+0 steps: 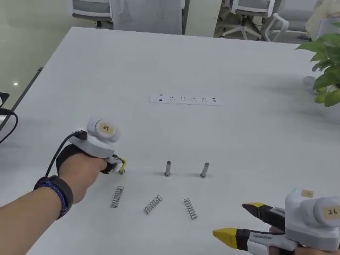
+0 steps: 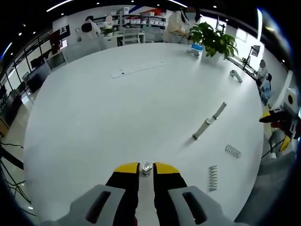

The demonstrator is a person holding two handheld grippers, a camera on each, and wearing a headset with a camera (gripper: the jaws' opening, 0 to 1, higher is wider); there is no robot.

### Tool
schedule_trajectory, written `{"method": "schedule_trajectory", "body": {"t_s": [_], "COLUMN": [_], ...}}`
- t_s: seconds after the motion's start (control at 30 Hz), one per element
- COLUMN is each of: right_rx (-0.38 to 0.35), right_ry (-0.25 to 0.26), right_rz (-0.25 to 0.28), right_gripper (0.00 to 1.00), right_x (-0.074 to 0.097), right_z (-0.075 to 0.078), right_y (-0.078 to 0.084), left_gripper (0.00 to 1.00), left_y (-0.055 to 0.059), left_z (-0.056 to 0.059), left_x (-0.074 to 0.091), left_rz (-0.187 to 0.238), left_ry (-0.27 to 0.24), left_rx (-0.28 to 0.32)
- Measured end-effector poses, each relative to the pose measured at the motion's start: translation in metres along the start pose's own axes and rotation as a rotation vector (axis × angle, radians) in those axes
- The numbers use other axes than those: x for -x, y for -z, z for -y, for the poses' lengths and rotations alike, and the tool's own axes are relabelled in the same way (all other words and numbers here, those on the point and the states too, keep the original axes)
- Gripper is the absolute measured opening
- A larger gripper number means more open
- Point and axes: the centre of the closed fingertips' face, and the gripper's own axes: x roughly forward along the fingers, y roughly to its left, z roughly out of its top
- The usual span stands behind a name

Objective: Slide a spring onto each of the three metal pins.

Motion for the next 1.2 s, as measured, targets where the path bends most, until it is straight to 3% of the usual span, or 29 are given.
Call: {"method": "schedule_trajectory", "body": {"t_s": [0.5, 1.2], "right_rx": [0.003, 0.016], "right_ry": [-0.004, -0.023], "right_rz": [0.0, -0.01], "right_gripper": [0.72, 0.72], "right_x": [-0.001, -0.008], "right_z": [0.001, -0.006], "right_y": [-0.001, 0.0], "left_gripper": [0.13, 0.21], "left_y": [0.004, 0.041], "left_z": [-0.001, -0.003], "left_x": [0.003, 0.027], "left_rz": [0.0, -0.019], "left_ry": [0.011, 0.003], "left_rx": [0.016, 0.074]}}
